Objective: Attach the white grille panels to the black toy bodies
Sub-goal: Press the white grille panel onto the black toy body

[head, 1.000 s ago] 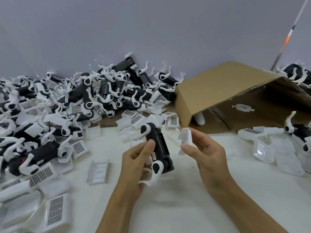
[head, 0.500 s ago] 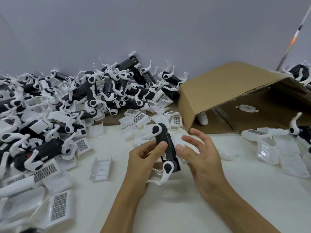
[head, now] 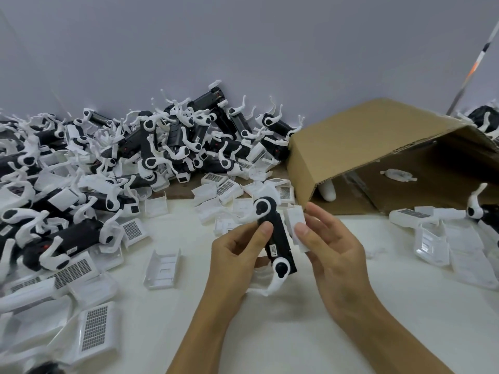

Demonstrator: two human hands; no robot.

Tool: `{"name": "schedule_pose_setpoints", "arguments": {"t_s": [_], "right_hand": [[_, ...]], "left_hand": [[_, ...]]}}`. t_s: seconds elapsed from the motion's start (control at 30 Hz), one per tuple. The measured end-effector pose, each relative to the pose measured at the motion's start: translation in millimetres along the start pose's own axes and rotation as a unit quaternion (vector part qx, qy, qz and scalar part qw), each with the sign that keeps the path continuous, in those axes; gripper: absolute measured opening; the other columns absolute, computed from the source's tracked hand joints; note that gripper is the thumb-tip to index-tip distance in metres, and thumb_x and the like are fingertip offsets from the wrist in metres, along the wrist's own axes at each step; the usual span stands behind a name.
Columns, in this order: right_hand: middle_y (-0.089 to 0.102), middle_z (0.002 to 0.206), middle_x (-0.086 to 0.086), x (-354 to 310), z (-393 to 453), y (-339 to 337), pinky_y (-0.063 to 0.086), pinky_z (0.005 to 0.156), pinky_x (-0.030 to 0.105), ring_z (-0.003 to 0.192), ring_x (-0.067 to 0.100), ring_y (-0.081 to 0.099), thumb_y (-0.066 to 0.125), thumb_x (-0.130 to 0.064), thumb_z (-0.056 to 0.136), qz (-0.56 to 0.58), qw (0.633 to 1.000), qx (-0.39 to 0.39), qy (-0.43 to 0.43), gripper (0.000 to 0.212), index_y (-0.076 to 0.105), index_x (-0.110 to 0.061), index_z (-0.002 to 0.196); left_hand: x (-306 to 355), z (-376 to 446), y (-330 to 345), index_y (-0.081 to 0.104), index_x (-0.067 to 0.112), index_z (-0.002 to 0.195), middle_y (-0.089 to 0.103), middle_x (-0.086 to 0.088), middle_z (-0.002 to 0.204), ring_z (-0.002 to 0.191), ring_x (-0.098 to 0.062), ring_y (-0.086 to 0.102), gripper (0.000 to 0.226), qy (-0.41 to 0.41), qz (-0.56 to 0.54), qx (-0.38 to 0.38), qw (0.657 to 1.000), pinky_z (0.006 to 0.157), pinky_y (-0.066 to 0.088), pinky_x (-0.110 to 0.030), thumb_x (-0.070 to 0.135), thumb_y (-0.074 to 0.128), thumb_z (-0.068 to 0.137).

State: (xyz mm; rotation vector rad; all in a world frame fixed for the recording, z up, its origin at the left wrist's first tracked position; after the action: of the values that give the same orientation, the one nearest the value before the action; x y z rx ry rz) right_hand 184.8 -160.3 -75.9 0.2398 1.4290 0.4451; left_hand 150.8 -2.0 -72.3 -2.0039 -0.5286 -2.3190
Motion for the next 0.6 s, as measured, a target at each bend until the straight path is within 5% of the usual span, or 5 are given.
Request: {"name": "schedule_pose_setpoints", "arguments": {"t_s": [0.13, 0.3, 0.6], "right_hand": [[0.077, 0.113, 0.003, 2, -5, 10, 0.057, 0.092, 0.031, 0.110, 0.019, 0.072, 0.082, -0.031, 0.066, -0.046, 0.998, -0.048, -0.004, 0.058, 0.071, -0.015, 0.121], [0.077, 0.107, -0.013, -2, -12, 11, 0.054, 0.081, 0.011, 0.102, 0.004, 0.072, 0.074, -0.033, 0.077, -0.129, 0.990, -0.041, -0.046, 0.048, 0.071, -0.020, 0.123], [0.064, 0.127, -0.026, -3, -15, 20, 0.047, 0.101, 0.015, 0.123, -0.003, 0.058, 0.059, -0.040, 0.089, -0.229, 0.966, -0.081, -0.087, 0.043, 0.055, -0.045, 0.131]], "left_hand": [[-1, -2, 4, 0.080, 0.028, 0.104, 0.079, -0.003, 0.101, 0.095, -0.022, 0.076, 0.032, 0.012, 0.013, -0.023, 1.000, 0.073, 0.059, -0.028, 0.048, 0.074, 0.079], [-2, -2, 4, 0.080, 0.033, 0.101, 0.079, 0.001, 0.100, 0.096, -0.018, 0.075, 0.021, 0.007, 0.029, -0.020, 0.999, 0.076, 0.060, -0.027, 0.044, 0.079, 0.083], [-5, -3, 14, 0.072, 0.029, 0.119, 0.077, 0.005, 0.107, 0.102, -0.016, 0.073, 0.031, -0.016, 0.089, -0.053, 0.994, 0.093, 0.057, -0.040, 0.045, 0.056, 0.099]]}}
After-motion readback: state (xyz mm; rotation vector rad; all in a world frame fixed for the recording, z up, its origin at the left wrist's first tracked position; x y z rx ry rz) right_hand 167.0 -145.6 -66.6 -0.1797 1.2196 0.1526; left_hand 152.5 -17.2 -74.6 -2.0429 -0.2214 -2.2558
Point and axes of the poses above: each hand's wrist, its own z-axis towards the middle knuckle, its own y-axis out of the palm, x = y × z, the point moved 7 cm from there along z, towards the middle knuckle
